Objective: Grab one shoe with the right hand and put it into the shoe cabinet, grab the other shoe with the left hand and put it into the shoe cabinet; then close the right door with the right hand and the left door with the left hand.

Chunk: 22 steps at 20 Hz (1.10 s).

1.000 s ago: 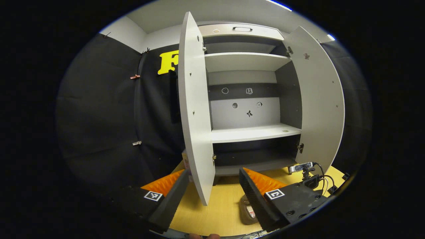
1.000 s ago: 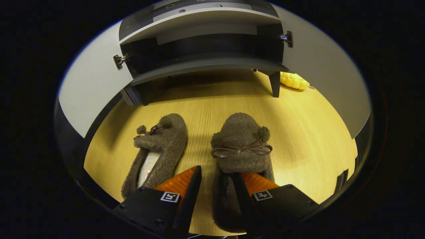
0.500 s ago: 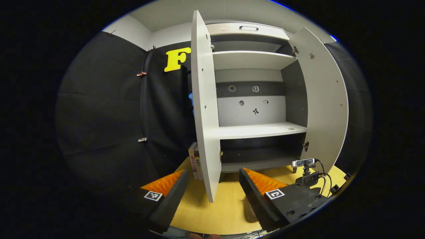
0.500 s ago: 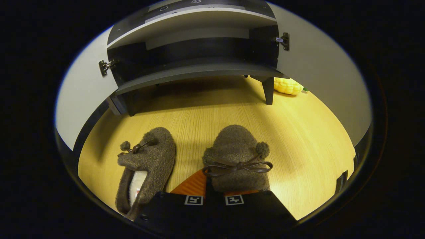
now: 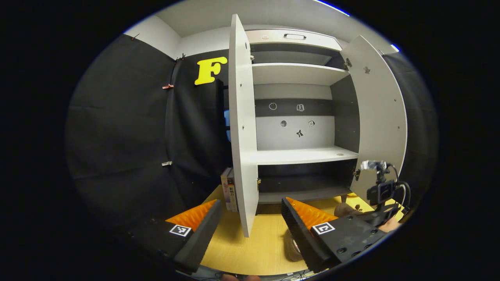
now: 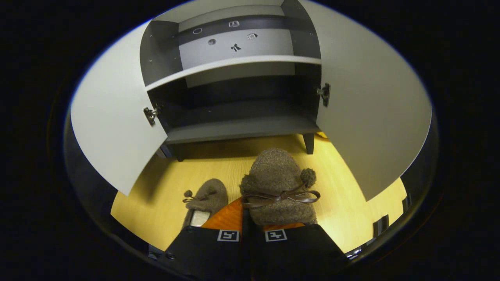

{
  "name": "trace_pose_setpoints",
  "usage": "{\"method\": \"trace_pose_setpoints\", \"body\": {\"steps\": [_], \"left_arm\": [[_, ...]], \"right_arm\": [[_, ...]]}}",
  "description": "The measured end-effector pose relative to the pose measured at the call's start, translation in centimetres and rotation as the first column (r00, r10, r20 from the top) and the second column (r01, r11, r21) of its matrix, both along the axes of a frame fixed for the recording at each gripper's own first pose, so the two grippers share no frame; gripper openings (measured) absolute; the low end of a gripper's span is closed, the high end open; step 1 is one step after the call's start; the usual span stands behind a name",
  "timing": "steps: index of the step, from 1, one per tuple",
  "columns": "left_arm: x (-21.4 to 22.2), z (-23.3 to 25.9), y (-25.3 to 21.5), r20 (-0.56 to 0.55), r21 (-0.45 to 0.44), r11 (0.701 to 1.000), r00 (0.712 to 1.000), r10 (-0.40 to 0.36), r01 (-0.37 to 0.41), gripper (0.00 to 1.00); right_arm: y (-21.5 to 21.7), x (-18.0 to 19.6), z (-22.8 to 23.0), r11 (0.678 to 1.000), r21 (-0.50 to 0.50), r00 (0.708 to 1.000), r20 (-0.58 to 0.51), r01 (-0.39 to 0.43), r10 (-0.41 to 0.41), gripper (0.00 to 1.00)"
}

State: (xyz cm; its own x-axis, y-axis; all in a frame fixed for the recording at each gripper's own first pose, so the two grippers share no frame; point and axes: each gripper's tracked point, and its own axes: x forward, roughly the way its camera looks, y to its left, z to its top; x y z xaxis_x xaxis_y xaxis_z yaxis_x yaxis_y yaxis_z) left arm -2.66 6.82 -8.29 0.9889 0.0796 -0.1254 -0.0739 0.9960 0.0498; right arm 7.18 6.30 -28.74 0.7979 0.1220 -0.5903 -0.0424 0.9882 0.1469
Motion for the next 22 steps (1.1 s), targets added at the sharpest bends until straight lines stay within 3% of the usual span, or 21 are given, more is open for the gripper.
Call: {"method": "trace_pose_setpoints", "body": {"steps": [3,9,15,22], "left_arm": [[0.1,0.8,-0.4,0.013,-0.007,1.000,1.000,-0.012,0.012,0.96],[0.4,2.0,-1.6,0.034,-0.001,0.999,0.999,-0.041,0.042,0.96],[1.9,2.4,-3.0,0.035,-0.013,0.998,0.998,-0.061,0.061,0.96],[4.3,2.5,-3.6,0.039,-0.012,0.999,0.999,-0.035,0.035,0.96]], "right_arm": [[0.5,0.2,6.2,0.999,0.036,0.998,0.060,-0.035,0.032,0.10],[1.0,3.5,16.3,0.996,0.008,0.988,0.127,-0.089,0.087,0.09],[1.8,12.1,24.5,0.994,0.000,0.964,0.243,-0.113,0.110,0.09],[1.7,23.6,26.4,0.997,-0.019,0.961,0.263,-0.077,0.079,0.10]]}}
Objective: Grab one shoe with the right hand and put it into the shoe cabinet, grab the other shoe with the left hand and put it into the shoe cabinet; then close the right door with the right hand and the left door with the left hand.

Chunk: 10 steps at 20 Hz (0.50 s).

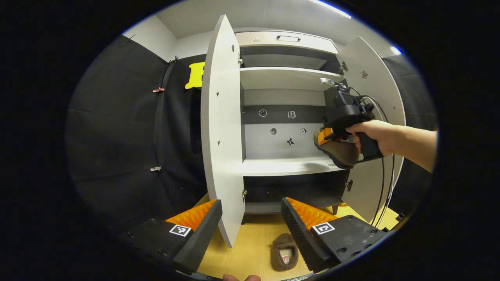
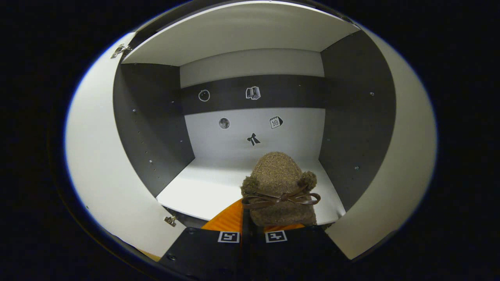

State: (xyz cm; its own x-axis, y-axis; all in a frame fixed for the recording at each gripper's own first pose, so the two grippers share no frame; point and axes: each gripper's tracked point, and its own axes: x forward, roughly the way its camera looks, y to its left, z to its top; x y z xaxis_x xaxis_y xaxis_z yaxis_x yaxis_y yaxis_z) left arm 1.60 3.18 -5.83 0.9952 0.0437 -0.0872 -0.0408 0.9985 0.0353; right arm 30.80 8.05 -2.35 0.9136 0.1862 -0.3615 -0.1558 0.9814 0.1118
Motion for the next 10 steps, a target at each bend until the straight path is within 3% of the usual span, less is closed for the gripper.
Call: {"method": "trace_pose_setpoints", "body": {"steps": [5,10], "left_arm": [[1.5,-0.1,-0.3,0.006,-0.030,0.999,1.000,0.016,-0.016,0.96],[2.4,-1.2,0.3,-0.025,-0.018,0.998,0.998,0.064,-0.064,0.97]], "right_arm": [[-0.4,7.4,-1.1,0.999,-0.021,0.999,0.016,0.035,-0.035,0.09],[-0.8,12.2,-4.4,0.997,-0.055,0.998,-0.009,0.060,-0.061,0.09]]}}
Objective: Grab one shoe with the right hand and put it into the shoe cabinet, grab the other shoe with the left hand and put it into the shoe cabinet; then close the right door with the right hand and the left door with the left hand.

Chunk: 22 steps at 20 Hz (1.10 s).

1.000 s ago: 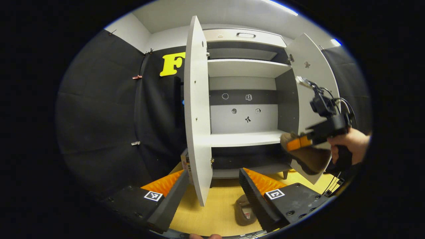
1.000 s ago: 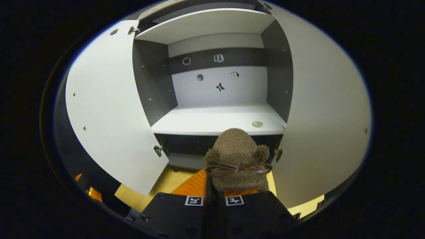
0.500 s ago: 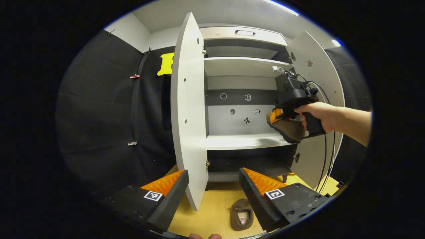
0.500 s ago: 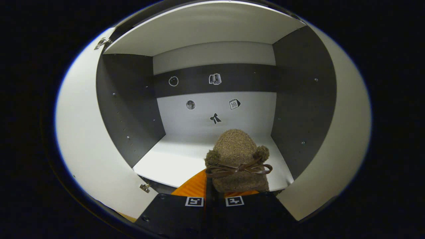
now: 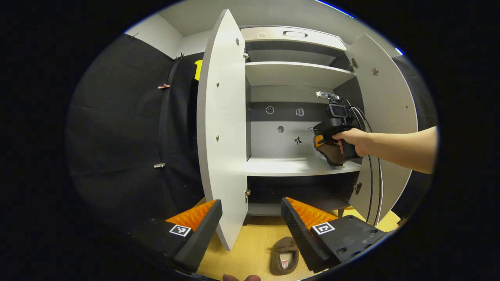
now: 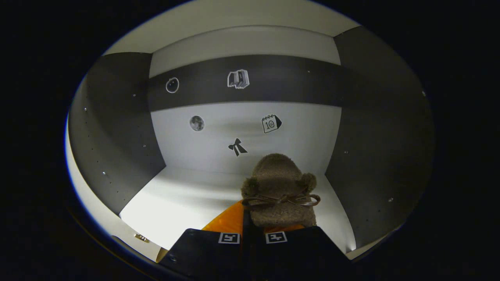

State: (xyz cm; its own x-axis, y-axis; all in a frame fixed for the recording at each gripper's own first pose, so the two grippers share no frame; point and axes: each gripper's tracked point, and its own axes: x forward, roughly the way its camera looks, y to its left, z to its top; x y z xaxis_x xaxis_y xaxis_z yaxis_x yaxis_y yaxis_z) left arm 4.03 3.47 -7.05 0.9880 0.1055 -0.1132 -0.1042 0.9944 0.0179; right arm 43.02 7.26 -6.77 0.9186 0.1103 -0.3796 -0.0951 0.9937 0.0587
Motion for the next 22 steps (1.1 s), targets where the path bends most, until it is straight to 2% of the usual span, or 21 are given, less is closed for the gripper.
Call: {"method": "trace_pose_setpoints", "body": {"steps": [5,9,10,11,12,14,15,16,17,22], "left_arm": [[0.0,-0.2,0.1,-0.011,-0.010,1.000,1.000,0.024,-0.024,0.96],[0.0,-0.2,0.2,-0.015,0.004,1.000,1.000,0.027,-0.027,0.96],[0.0,-0.2,0.2,-0.015,0.002,1.000,1.000,0.024,-0.024,0.96],[0.1,-0.1,0.1,-0.014,0.001,1.000,1.000,0.022,-0.022,0.96],[0.2,-0.1,0.0,-0.013,0.001,1.000,1.000,0.016,-0.016,0.96],[0.2,-0.1,-0.3,-0.012,0.007,1.000,1.000,0.007,-0.007,0.96],[0.3,0.0,-0.4,-0.012,0.008,1.000,1.000,0.002,-0.002,0.96],[0.3,0.0,-0.6,-0.011,0.008,1.000,1.000,-0.004,0.004,0.96],[0.3,0.0,-0.8,-0.011,0.006,1.000,1.000,-0.012,0.012,0.96],[0.5,0.3,-2.0,-0.006,0.005,0.999,0.999,-0.054,0.054,0.96]], "right_arm": [[0.1,2.2,-3.4,0.999,-0.016,0.997,-0.074,0.030,-0.031,0.10],[0.4,1.5,-3.7,0.999,-0.021,0.994,-0.099,0.035,-0.037,0.20],[0.5,1.1,-3.6,1.000,-0.013,0.994,-0.109,0.028,-0.029,0.31],[0.8,0.5,-3.3,1.000,0.000,0.993,-0.113,0.018,-0.018,0.34],[1.0,0.0,-2.9,1.000,0.012,0.993,-0.115,0.006,-0.005,0.48],[1.2,-1.3,-2.2,1.000,0.027,0.993,-0.117,-0.009,0.012,0.63],[1.1,-2.0,-1.8,0.999,0.034,0.993,-0.114,-0.017,0.021,0.67],[1.1,-3.1,-1.2,0.999,0.047,0.994,-0.106,-0.023,0.028,0.90],[0.9,-3.8,-0.7,0.998,0.058,0.995,-0.096,-0.026,0.032,1.00],[-0.4,-9.2,5.0,0.995,0.096,0.998,0.064,-0.022,0.016,0.99]]}}
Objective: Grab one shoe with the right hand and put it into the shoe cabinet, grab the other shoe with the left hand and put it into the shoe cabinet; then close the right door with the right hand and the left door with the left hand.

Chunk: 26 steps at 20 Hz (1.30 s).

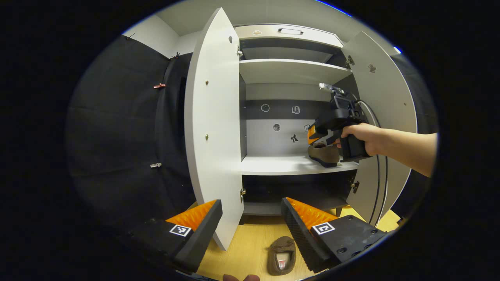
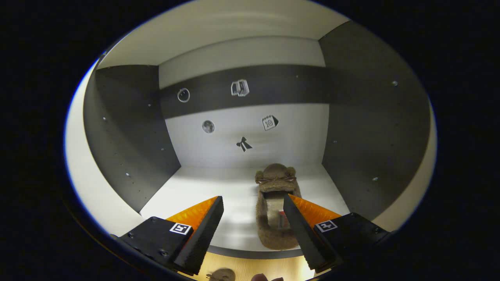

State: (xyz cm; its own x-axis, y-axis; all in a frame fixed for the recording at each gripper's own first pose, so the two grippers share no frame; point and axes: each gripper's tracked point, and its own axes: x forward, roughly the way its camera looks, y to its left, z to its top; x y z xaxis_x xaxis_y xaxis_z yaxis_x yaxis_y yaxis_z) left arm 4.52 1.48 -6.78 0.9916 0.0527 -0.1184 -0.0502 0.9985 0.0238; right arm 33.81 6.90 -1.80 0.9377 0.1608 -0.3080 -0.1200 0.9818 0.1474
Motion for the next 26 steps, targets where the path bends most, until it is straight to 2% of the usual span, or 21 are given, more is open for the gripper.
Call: {"method": "trace_pose_setpoints", "body": {"steps": [5,10,14,16,18,20,22,23,26], "left_arm": [[0.3,-0.8,-1.5,-0.010,-0.035,0.998,0.999,-0.045,0.045,0.97],[0.2,-7.7,-3.8,-0.180,-0.055,0.990,0.974,-0.135,0.128,0.97],[-0.4,-14.7,-4.5,-0.323,-0.027,0.987,0.933,-0.159,0.159,0.97],[-0.3,-18.1,-4.8,-0.380,0.001,0.985,0.911,-0.161,0.174,0.97],[-0.1,-21.5,-5.3,-0.443,0.013,0.978,0.878,-0.183,0.210,0.96],[0.4,-24.9,-6.1,-0.509,0.011,0.966,0.833,-0.218,0.259,0.95],[1.4,-28.1,-6.1,-0.562,0.012,0.963,0.798,-0.216,0.269,0.88],[2.0,-29.4,-6.1,-0.581,0.011,0.964,0.786,-0.210,0.265,0.81],[4.0,-32.6,-6.2,-0.607,0.009,0.969,0.771,-0.192,0.248,0.75]], "right_arm": [[-2.2,-7.1,5.8,1.000,0.009,0.985,0.167,0.027,-0.028,0.99],[-4.4,-14.7,9.7,0.999,0.002,0.948,0.315,0.041,-0.040,0.99],[-6.3,-20.0,10.8,0.999,-0.040,0.930,0.368,0.015,0.001,0.98],[-7.4,-22.5,11.2,1.000,-0.026,0.926,0.379,0.010,0.000,0.98],[-8.3,-24.5,11.8,1.000,-0.025,0.915,0.403,-0.003,0.013,0.98],[-9.2,-25.8,12.1,0.999,-0.036,0.908,0.418,-0.018,0.031,1.00],[-10.3,-27.0,11.9,0.999,-0.026,0.913,0.406,-0.019,0.028,0.98],[-10.8,-27.7,11.9,1.000,-0.019,0.917,0.399,-0.018,0.024,0.98],[-12.4,-29.8,11.6,1.000,-0.020,0.914,0.406,0.004,0.004,1.00]]}}
